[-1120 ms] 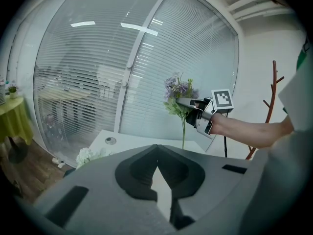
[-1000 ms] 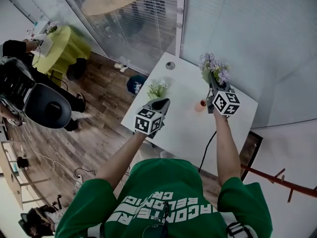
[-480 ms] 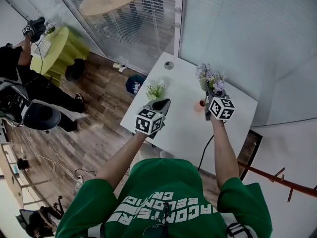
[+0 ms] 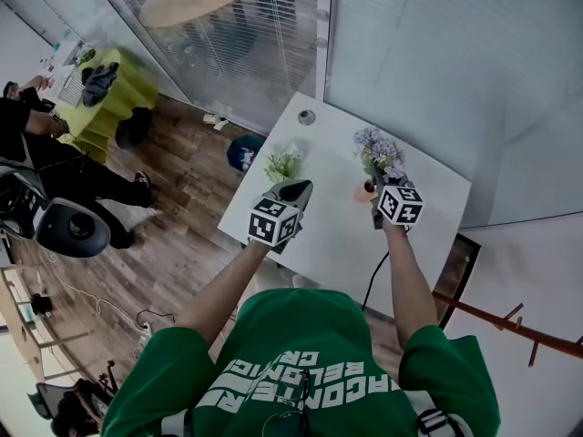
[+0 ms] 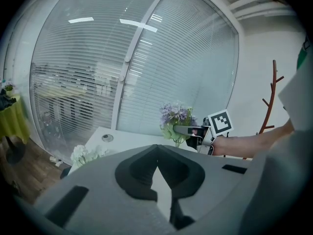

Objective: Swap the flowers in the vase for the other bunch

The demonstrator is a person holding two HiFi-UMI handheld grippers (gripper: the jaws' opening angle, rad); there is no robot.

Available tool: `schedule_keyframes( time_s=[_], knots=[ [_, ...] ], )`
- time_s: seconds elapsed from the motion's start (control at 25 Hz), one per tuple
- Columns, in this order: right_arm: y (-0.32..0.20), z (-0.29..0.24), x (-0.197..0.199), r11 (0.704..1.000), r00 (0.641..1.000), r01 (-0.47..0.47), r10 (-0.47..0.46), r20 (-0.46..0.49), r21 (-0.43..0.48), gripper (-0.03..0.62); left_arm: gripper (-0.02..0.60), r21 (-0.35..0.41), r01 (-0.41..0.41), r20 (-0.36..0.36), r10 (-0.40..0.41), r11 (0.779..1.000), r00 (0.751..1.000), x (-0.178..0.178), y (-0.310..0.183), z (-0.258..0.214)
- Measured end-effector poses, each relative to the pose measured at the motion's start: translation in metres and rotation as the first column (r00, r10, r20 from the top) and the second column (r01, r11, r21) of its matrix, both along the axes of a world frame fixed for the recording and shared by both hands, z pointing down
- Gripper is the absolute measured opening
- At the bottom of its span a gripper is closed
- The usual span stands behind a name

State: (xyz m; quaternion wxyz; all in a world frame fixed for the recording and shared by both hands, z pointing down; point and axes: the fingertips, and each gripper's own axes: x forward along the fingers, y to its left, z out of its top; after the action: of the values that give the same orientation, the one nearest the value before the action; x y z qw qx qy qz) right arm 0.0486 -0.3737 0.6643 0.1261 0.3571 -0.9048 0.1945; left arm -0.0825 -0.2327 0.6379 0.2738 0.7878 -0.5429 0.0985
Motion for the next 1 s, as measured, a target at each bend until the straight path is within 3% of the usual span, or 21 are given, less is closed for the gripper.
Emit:
schedule_keyframes(
  time_s=[0.28, 0.6, 1.0],
  knots=[
    [0.001, 0.002, -0.005, 0.999, 1.0, 0.012, -0.012, 0.007, -0.03, 0.063, 0.008, 0.005, -0.005, -0.002, 0.005, 1.0, 1.0, 0.002, -0.003, -0.002],
    [0.005, 0.006, -0.002, 0.995, 0.999, 0.034, -0.033, 0.008, -0.091, 0.197, 0.008, 0.005, -0.008, -0.001, 0.008, 1.0, 1.0, 0.004, -0.003, -0.001],
    [0.022, 0.003, 0.022, 0.995, 1.0, 0.008, -0.007, 0.004, -0.097, 0.225, 0.008, 0.006, -0.028, -0.004, 0.028, 1.0, 1.0, 0.015, -0.004, 0.001]
  ],
)
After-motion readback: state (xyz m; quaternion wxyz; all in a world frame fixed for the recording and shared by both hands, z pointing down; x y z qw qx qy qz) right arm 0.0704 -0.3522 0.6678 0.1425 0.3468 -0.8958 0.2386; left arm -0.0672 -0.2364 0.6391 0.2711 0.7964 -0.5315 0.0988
